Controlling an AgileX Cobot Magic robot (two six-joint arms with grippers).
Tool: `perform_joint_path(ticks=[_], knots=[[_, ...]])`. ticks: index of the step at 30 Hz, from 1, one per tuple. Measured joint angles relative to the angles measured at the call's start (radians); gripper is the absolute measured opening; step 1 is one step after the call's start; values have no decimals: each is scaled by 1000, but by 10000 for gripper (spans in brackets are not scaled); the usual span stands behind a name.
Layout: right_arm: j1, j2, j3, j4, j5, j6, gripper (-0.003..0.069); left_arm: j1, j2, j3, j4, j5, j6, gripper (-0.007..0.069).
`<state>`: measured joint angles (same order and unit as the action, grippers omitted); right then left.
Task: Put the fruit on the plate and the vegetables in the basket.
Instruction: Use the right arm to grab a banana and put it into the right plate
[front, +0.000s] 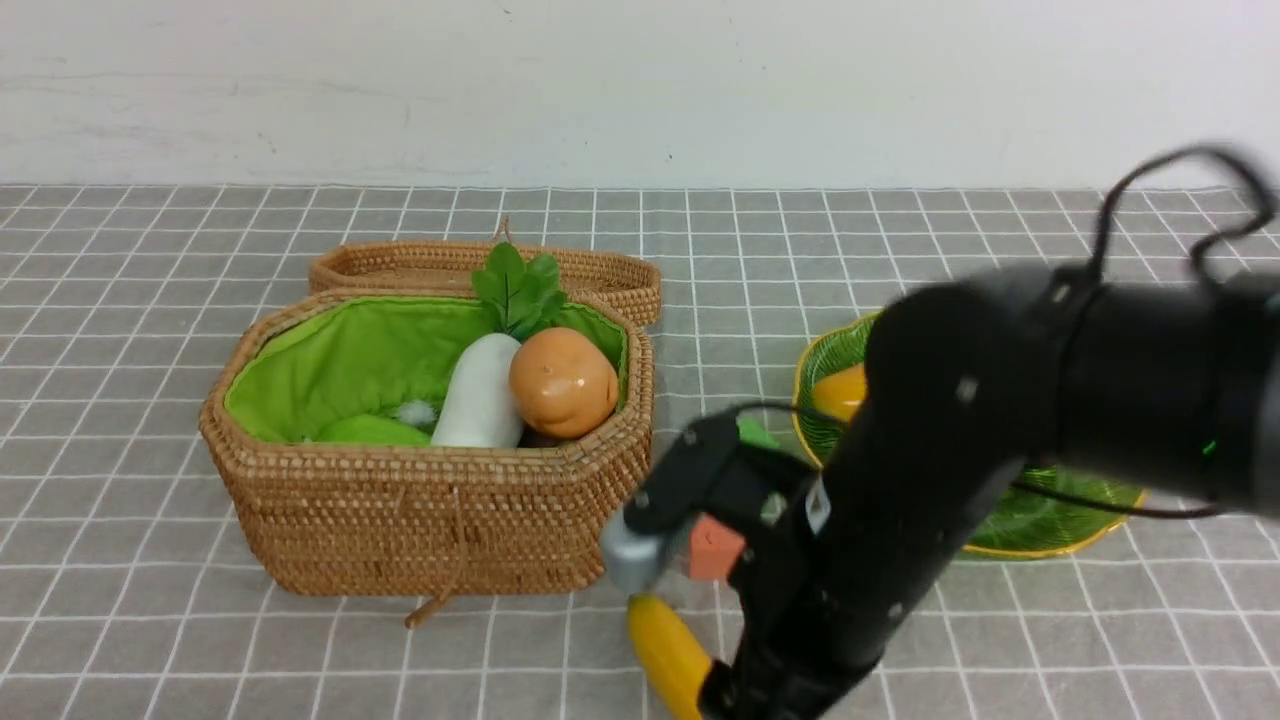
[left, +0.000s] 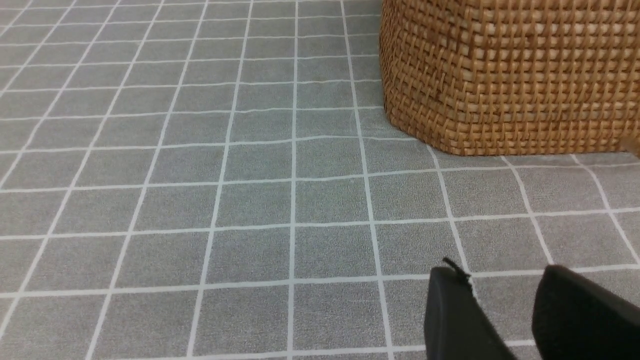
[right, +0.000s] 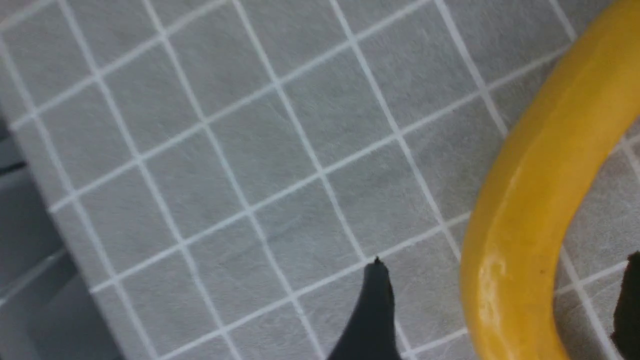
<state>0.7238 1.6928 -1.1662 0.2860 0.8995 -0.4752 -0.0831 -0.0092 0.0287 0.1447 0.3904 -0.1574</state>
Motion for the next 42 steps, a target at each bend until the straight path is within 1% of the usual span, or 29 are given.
perform_joint_path(ticks=[3, 6, 7, 8, 10, 11, 12, 13, 15, 18, 22, 23, 26, 27, 28, 30, 32, 33, 37, 42], knots=[[0, 47, 28, -30, -51, 0, 586, 0, 0, 0, 0, 0, 0, 239], [0, 84, 30, -31, -74, 0, 575, 0, 0, 0, 0, 0, 0, 239], [0, 108, 30, -36, -79, 0, 551, 0, 0, 0, 0, 0, 0, 239], [0, 110, 30, -38, -79, 0, 547, 0, 0, 0, 0, 0, 0, 239], [0, 122, 30, -48, -72, 0, 480, 0, 0, 0, 0, 0, 0, 239], [0, 122, 30, -56, -60, 0, 412, 0, 0, 0, 0, 0, 0, 239], [0, 121, 30, -57, -58, 0, 400, 0, 0, 0, 0, 0, 0, 239], [0, 114, 26, -70, -33, 0, 293, 0, 0, 0, 0, 0, 0, 239], [0, 98, 18, -89, -14, 3, 288, 0, 0, 0, 0, 0, 0, 239], [-5, 48, -14, -140, 13, 5, 298, 0, 0, 0, 0, 0, 0, 239], [-42, -10, -68, -210, 35, 5, 298, 0, 0, 0, 0, 0, 0, 239], [-75, -32, -96, -247, 48, 6, 298, 0, 0, 0, 0, 0, 0, 239], [-177, -56, -150, -303, 73, 6, 298, 0, 0, 0, 0, 0, 0, 239], [-184, -56, -152, -305, 75, 6, 298, 0, 0, 0, 0, 0, 0, 239], [-250, -57, -161, -318, 73, 6, 298, 0, 0, 0, 0, 0, 0, 239], [-315, -47, -162, -323, 52, 6, 298, 0, 0, 0, 0, 0, 0, 239], [-348, -39, -163, -323, 31, 6, 298, 0, 0, 0, 0, 0, 0, 239], [-403, -21, -163, -325, -17, 6, 298, 0, 0, 0, 0, 0, 0, 239], [-452, 18, -163, -332, -99, -20, 298, 0, 0, 0, 0, 0, 0, 239], [-458, 46, -163, -319, -124, -63, 300, 0, 0, 0, 0, 0, 0, 239]])
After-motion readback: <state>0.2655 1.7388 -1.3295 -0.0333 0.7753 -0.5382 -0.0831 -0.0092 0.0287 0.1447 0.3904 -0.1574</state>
